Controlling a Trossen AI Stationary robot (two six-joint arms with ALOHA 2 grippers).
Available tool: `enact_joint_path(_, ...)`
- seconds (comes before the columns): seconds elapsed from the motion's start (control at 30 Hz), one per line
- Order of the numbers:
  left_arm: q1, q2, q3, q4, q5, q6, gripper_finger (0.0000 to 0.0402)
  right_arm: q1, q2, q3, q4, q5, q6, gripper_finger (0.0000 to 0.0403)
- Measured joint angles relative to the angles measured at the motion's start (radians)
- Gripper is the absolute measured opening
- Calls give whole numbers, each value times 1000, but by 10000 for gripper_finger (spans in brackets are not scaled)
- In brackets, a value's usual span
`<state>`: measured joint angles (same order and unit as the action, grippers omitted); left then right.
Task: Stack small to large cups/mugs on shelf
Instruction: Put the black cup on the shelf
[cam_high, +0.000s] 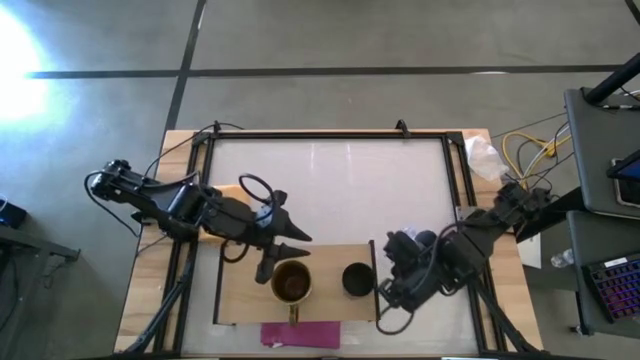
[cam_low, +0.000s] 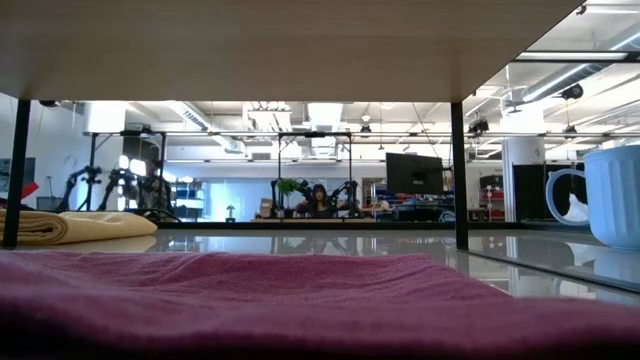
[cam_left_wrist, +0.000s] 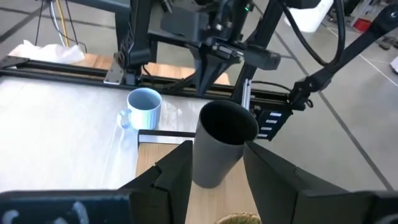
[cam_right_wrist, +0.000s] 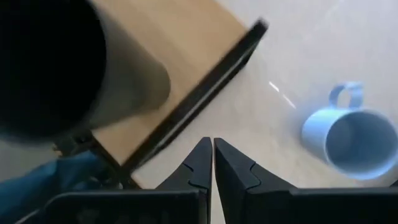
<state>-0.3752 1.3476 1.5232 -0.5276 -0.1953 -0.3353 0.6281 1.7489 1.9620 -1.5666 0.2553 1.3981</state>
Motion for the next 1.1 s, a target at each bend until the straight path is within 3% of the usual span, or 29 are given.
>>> enact_joint_path(0.27,3,11,-2,5,0,1,130,33,-3,-48,129,-23,-21,9)
enact_joint_path(0.63,7,10,-2,31,0,0,130,30,7,-72,207,59,-83,9)
enact_joint_path(1.1,7,10,-2,49,-3,-1,130,19,7,-72,318,87,-168,8)
